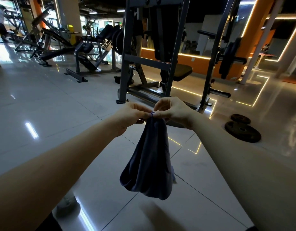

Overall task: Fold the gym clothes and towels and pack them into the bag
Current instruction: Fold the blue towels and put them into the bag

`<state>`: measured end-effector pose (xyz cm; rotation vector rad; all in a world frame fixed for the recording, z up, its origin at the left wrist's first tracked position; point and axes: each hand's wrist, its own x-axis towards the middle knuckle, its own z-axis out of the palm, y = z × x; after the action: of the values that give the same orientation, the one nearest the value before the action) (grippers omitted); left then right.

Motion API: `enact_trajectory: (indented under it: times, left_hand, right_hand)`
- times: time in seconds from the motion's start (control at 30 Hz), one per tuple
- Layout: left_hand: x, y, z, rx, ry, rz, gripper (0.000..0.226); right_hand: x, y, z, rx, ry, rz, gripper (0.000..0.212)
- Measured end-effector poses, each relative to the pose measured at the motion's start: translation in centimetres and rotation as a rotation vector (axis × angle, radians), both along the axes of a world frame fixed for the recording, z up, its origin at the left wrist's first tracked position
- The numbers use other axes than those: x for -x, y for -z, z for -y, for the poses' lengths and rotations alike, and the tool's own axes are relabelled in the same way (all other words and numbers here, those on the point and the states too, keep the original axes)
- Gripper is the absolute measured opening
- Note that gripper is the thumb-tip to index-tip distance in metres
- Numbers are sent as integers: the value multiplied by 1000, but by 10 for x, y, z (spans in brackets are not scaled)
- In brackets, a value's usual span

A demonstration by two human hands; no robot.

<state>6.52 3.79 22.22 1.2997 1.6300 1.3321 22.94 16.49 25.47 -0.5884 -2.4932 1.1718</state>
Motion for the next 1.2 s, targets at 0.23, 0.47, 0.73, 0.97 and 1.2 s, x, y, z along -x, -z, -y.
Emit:
enact_trajectory:
  times: [0.23, 0.47, 0.73, 0.97, 1.2]
  left_hand:
    - [-7, 3, 0, -77, -122, -62, 7]
    - [2, 38, 3, 51, -44, -313, 18]
    - [25, 71, 10, 192, -153, -447, 19]
    - [49, 66, 8, 260, -250, -327, 15]
    - [80, 38, 14, 475, -286, -115, 2]
  right_hand:
    - [5, 5, 8, -134, 15, 71, 9]
    - [-7, -9, -3, 67, 26, -152, 5]
    - [-37, -20, -25, 188, 206, -405, 12]
    - [-63, 2, -59, 188, 662, -494, 4]
    - [-78, 55, -73, 183, 838, -271, 20]
